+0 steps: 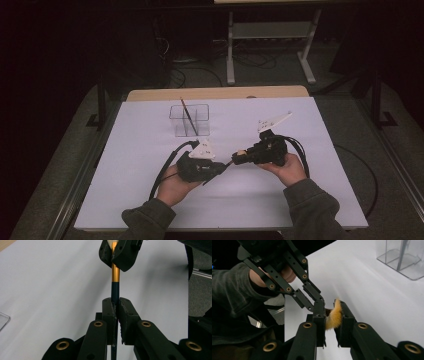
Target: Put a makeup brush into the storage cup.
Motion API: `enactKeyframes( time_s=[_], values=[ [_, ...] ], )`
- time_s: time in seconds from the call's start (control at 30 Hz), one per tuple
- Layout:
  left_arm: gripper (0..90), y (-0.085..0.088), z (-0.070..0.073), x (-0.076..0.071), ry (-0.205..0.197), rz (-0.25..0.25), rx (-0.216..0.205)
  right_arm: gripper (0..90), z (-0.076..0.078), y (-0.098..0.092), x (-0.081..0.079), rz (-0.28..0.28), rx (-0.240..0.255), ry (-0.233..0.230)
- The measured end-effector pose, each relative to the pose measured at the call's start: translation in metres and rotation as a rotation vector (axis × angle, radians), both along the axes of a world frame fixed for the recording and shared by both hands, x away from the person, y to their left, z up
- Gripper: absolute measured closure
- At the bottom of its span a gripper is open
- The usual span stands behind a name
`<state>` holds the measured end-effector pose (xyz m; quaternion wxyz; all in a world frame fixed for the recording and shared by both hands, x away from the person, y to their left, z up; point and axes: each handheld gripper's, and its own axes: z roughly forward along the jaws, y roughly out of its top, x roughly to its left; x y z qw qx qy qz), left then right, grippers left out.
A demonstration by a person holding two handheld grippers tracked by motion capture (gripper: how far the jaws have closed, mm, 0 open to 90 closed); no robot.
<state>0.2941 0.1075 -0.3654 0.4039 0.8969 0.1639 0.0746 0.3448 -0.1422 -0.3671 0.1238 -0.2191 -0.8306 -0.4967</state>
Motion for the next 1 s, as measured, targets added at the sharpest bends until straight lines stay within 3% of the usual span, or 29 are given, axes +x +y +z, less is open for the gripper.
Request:
enactKeyframes(
  time_s=[0.07, 0.1, 0.13, 0.23, 0.3, 0.4, 0.5, 0.57, 0.73, 0.87, 1.0],
  values=[
    [83.1, 0.000, 0.000, 0.000, 0.008, -0.008, -0.002, 81.0, 0.000, 0.000, 0.000, 0.004, 0.008, 0.002],
    [89.7, 0.000, 0.000, -0.001, 0.007, -0.011, -0.014, 82.9, 0.000, 0.001, 0.000, 0.006, 0.009, 0.002],
    [89.8, 0.001, 0.001, 0.000, 0.004, -0.012, -0.019, 83.4, 0.001, 0.001, -0.001, -0.003, -0.022, -0.018],
    [89.7, -0.001, 0.000, -0.001, 0.000, -0.022, -0.004, 83.6, -0.002, 0.003, -0.001, 0.029, -0.002, 0.013],
    [89.6, -0.002, -0.002, -0.001, -0.003, -0.031, 0.010, 83.7, 0.001, 0.005, -0.003, 0.017, -0.030, -0.016],
    [89.4, -0.003, -0.002, -0.001, 0.012, -0.045, 0.001, 83.7, 0.005, 0.004, -0.004, 0.018, -0.021, -0.033],
    [78.0, -0.003, -0.004, 0.001, 0.045, -0.049, -0.003, 83.7, 0.011, 0.003, -0.004, 0.017, -0.044, -0.054],
    [77.2, -0.003, -0.005, 0.002, 0.047, -0.065, 0.001, 83.7, 0.016, 0.002, -0.004, 0.021, -0.039, -0.070],
    [71.1, -0.002, -0.005, 0.003, 0.104, -0.099, -0.025, 83.6, 0.027, 0.005, -0.006, 0.049, -0.045, -0.102],
    [69.8, -0.002, -0.005, 0.003, 0.123, -0.113, -0.046, 83.7, 0.036, 0.010, -0.009, 0.077, -0.051, -0.124],
    [69.0, -0.002, -0.005, 0.004, 0.130, -0.122, -0.039, 83.6, 0.043, 0.017, -0.010, 0.099, -0.060, -0.148]
  ],
)
